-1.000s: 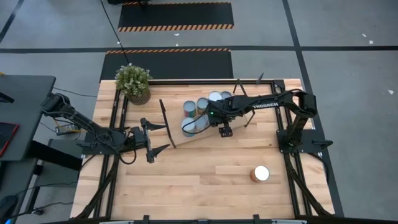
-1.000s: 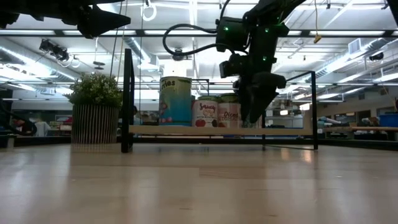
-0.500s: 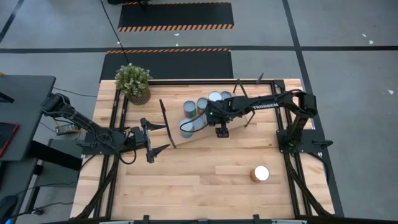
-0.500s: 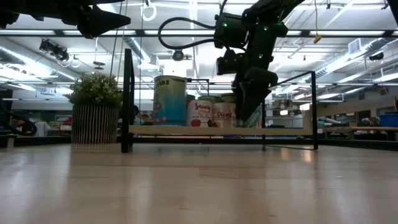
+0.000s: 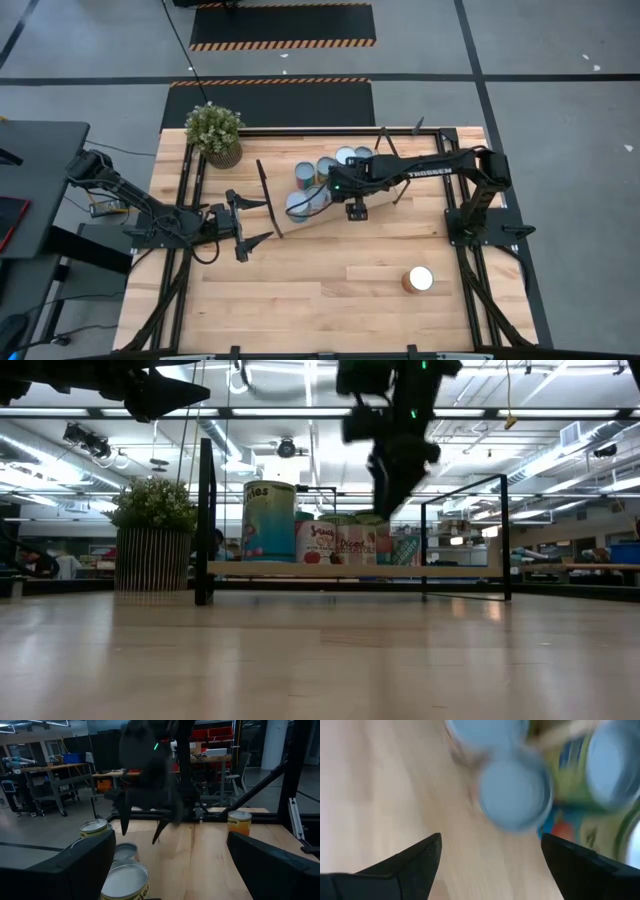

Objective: Pick and place cans onto a shelf
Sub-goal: Put the orange can on the shelf aligned with the other blue can

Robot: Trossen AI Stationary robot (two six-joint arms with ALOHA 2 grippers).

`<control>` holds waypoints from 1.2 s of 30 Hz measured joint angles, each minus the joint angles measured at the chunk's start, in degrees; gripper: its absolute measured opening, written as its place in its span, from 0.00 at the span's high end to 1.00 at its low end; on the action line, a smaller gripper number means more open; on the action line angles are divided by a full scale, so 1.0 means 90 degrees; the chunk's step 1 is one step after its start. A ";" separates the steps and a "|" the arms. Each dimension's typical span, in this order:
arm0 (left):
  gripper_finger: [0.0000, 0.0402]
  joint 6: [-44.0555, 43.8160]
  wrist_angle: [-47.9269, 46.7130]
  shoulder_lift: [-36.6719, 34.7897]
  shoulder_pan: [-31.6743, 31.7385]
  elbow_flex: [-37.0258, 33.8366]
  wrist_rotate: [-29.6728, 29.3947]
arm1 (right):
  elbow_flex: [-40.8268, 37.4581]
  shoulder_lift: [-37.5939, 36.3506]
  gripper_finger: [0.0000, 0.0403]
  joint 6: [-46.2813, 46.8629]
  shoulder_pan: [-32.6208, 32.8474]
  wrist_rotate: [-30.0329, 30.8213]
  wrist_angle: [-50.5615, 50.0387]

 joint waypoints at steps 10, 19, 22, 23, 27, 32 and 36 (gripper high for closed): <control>0.03 -0.0013 -0.0049 0.0000 0.0000 0.0000 0.0000 | 0.0357 -0.0039 0.13 -0.0486 0.0848 -0.0033 0.0769; 0.03 -0.0014 -0.0099 0.0000 0.0038 0.0000 -0.0005 | 0.0244 -0.0351 0.13 0.2156 0.1403 -0.0974 -0.0590; 0.03 -0.0039 -0.0110 0.0000 0.0035 0.0000 -0.0001 | -0.0154 -0.0346 0.13 0.3781 0.1653 -0.1187 -0.0723; 0.03 -0.0049 -0.0118 0.0000 0.0032 0.0000 0.0000 | -0.0307 -0.0343 0.13 0.4295 0.1737 -0.1404 -0.0780; 0.03 -0.0058 -0.0135 0.0000 0.0034 0.0000 -0.0002 | -0.0857 -0.0343 0.13 0.5881 0.2172 -0.2271 -0.0808; 0.03 -0.0011 -0.0135 0.0000 0.0034 0.0000 0.0000 | -0.1224 -0.0343 0.13 0.7384 0.2727 -0.2900 -0.0915; 0.03 0.0179 -0.0130 0.0000 0.0034 0.0000 -0.0002 | -0.1280 -0.0343 0.13 0.8314 0.3116 -0.2838 -0.1156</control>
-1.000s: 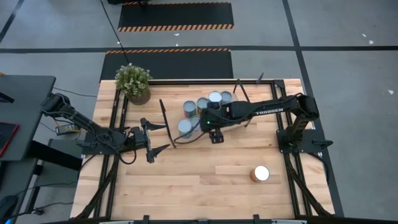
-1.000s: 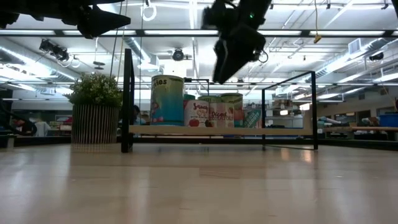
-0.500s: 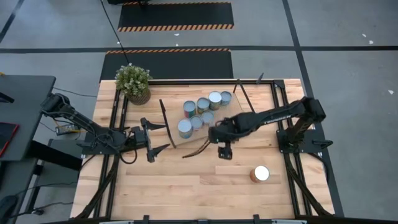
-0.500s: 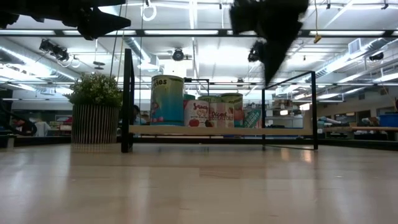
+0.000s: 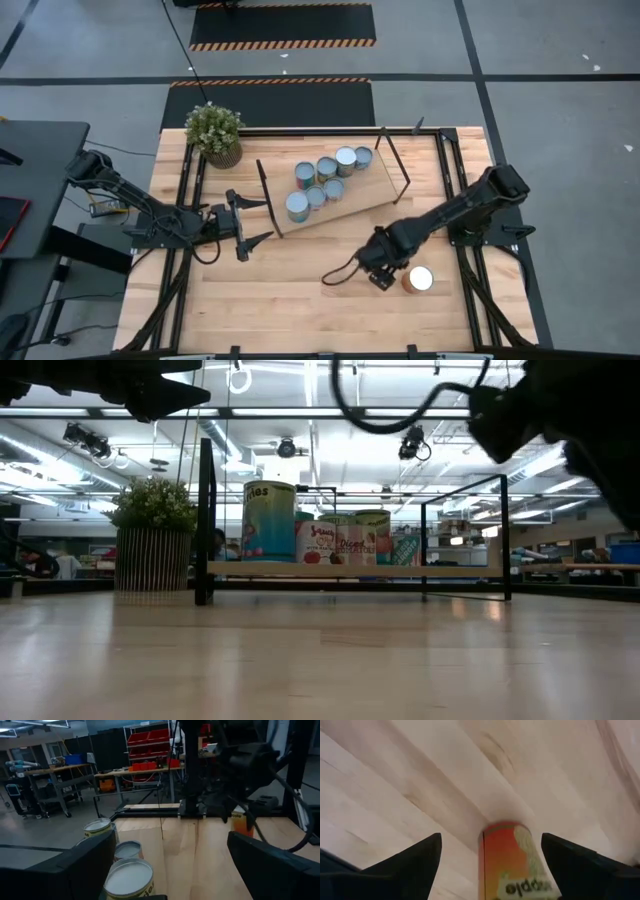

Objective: Pick and place cans onto a shelf
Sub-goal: Put the orange can on the shelf aligned with the other blue can

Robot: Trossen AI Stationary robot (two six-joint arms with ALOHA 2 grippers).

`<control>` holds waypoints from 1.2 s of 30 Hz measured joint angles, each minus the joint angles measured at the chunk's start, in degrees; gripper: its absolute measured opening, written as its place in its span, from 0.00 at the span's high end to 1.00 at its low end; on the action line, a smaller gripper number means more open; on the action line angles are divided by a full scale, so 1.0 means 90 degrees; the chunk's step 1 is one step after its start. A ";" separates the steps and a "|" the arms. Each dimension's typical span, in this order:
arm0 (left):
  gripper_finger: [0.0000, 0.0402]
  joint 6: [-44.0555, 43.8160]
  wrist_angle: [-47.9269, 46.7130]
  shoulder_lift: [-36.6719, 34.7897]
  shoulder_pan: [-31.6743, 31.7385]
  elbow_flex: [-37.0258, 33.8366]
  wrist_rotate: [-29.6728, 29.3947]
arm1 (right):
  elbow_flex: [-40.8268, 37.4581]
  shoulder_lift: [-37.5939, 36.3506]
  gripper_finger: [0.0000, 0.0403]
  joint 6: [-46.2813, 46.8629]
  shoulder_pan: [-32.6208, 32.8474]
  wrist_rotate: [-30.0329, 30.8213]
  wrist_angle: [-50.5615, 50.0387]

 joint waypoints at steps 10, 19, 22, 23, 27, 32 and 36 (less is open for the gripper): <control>0.03 0.0366 -0.0107 0.0000 0.0000 0.0000 0.0005 | -0.0007 -0.0446 0.13 0.2048 0.0818 0.0608 -0.0417; 0.03 0.0638 -0.0148 0.0000 0.0001 0.0000 0.0245 | -0.0370 -0.0913 0.13 0.3375 0.1370 0.1153 -0.0474; 0.03 0.0642 -0.0141 0.0000 0.0002 0.0000 0.0245 | -0.0575 -0.1039 0.11 0.3662 0.1503 0.1110 -0.0396; 0.03 0.0642 -0.0136 0.0000 0.0000 0.0000 0.0245 | -0.0635 -0.1066 0.10 0.3733 0.1532 0.1048 -0.0346; 0.03 0.0607 -0.0068 0.0000 0.0000 0.0000 0.0245 | -0.0777 -0.1083 0.07 0.3875 0.1574 0.0764 -0.0203; 0.03 0.0591 -0.0046 0.0000 0.0001 0.0000 0.0243 | -0.0961 -0.1083 0.04 0.3885 0.1569 0.0497 0.0154; 0.03 0.0589 -0.0029 0.0000 0.0002 0.0000 0.0243 | -0.1124 -0.1083 0.05 0.4046 0.1569 0.0146 0.0329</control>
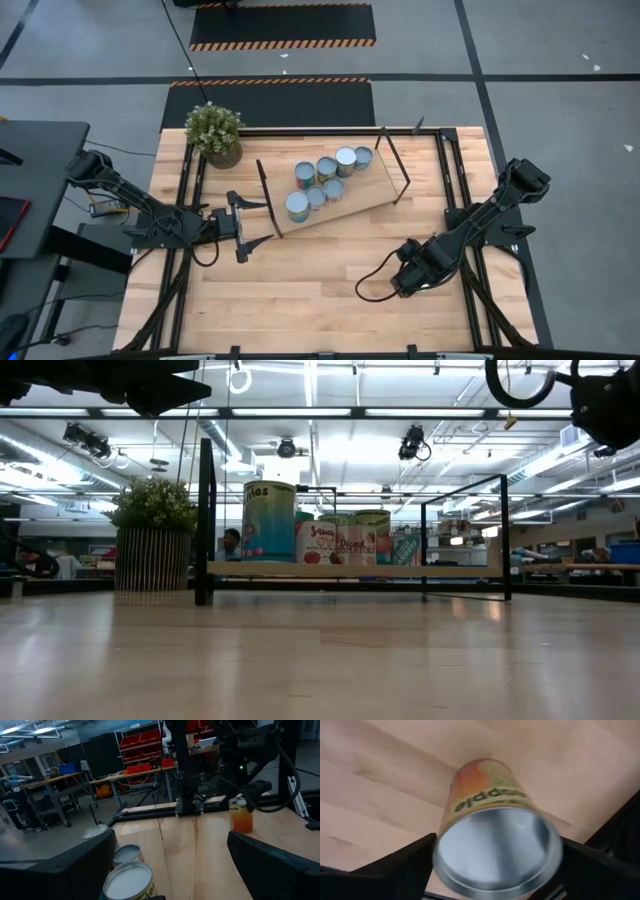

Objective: Pick and place cans onto a shelf
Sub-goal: Put the orange can on the shelf aligned with the other blue can

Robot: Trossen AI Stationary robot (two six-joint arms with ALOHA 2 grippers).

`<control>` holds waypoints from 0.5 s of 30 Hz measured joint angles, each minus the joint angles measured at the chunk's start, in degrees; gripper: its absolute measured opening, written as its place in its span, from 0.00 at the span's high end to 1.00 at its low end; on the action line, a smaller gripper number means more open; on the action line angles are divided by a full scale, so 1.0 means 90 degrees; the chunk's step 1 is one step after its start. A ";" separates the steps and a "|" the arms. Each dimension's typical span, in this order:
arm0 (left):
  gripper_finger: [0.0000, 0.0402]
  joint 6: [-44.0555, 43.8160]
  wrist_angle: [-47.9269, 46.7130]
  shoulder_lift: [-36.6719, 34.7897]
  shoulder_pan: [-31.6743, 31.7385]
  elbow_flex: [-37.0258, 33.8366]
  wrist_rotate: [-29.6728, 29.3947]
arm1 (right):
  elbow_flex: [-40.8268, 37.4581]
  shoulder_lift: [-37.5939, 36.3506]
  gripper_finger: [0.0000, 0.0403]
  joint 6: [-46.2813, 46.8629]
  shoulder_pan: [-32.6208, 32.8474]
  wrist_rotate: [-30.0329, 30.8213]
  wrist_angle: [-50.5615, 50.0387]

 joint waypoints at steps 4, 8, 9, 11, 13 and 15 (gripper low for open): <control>0.03 -0.0002 0.0000 0.0000 0.0000 0.0000 0.0000 | -0.0018 0.0002 0.12 -0.0040 0.0000 -0.0003 0.0092; 0.03 0.0078 0.0171 -0.0006 -0.0015 0.0000 -0.0097 | 0.0099 0.0010 0.20 -0.0494 -0.0146 0.0167 0.0067; 0.03 0.0181 0.0239 -0.0046 -0.0050 0.0000 -0.0222 | 0.0178 0.0012 0.21 -0.0674 -0.0225 0.0250 0.0055; 0.03 0.0379 0.0334 -0.0223 -0.0175 0.0000 -0.0509 | 0.0407 0.0012 0.21 -0.1150 -0.0427 0.0561 -0.0106; 0.03 0.0538 0.0321 -0.0459 -0.0338 0.0000 -0.0601 | 0.0684 0.0012 0.20 -0.1695 -0.0695 0.0907 -0.0376; 0.03 0.0554 0.0255 -0.0699 -0.0515 0.0000 -0.0627 | 0.1007 0.0012 0.19 -0.2329 -0.1002 0.1244 -0.0750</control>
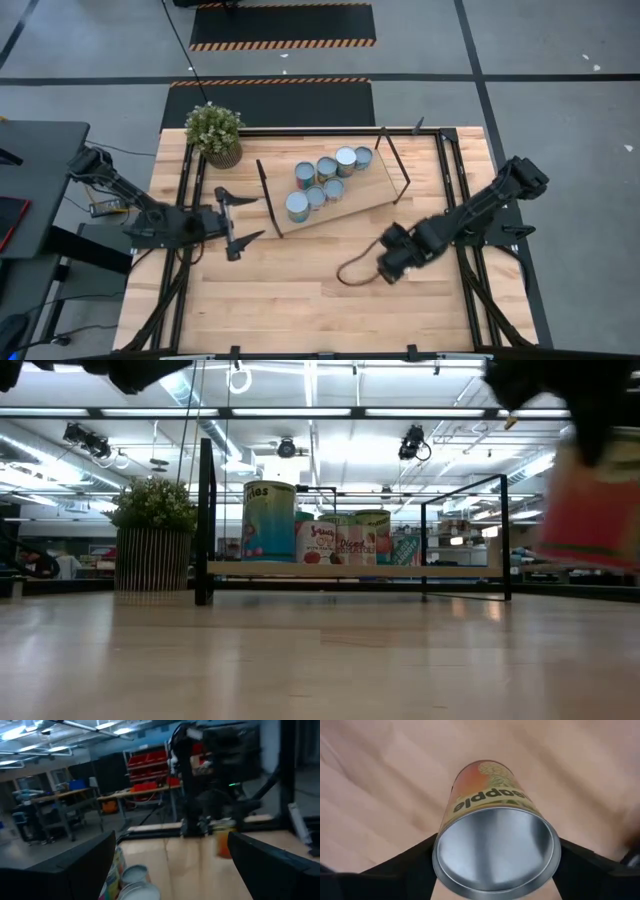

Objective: Pick and place cans onto a shelf
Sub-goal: Put the orange can on the shelf aligned with the other blue can

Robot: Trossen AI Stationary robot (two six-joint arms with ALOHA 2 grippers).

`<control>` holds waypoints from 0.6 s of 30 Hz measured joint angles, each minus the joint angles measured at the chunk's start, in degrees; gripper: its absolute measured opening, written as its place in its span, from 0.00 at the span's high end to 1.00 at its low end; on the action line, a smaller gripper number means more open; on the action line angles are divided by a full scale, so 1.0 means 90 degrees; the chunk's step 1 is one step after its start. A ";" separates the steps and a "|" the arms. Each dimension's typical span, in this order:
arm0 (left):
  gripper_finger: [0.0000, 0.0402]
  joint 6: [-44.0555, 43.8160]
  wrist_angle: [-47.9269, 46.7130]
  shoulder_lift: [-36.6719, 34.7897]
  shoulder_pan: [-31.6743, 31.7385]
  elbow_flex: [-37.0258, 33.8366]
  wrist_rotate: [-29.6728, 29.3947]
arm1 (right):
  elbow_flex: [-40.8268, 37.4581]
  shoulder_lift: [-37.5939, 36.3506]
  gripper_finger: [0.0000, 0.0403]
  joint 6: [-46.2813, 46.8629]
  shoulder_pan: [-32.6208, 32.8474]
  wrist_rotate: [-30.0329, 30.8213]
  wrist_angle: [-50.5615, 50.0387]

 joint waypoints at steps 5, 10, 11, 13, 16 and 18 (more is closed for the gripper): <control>0.03 0.0129 -0.0384 -0.0500 -0.0225 0.0000 0.0000 | 0.0785 0.0042 0.18 -0.1825 -0.0906 0.0645 -0.0303; 0.03 0.0153 -0.0938 -0.0834 -0.0215 0.0000 0.0101 | 0.1475 0.0061 0.19 -0.3623 -0.1801 0.1114 -0.0157; 0.03 0.0110 -0.1085 -0.0896 -0.0187 0.0000 0.0271 | 0.1626 0.0061 0.19 -0.3945 -0.1951 0.1246 -0.0180; 0.03 -0.0062 -0.1260 -0.0968 -0.0090 0.0000 0.0695 | 0.1915 0.0059 0.19 -0.4568 -0.2205 0.1476 -0.0152; 0.03 -0.0206 -0.1411 -0.0974 0.0083 0.0000 0.1004 | 0.2132 0.0057 0.19 -0.5431 -0.2488 0.1729 0.0143; 0.03 -0.0214 -0.1421 -0.0962 0.0201 0.0000 0.1008 | 0.2198 0.0058 0.19 -0.5983 -0.2601 0.1936 0.0299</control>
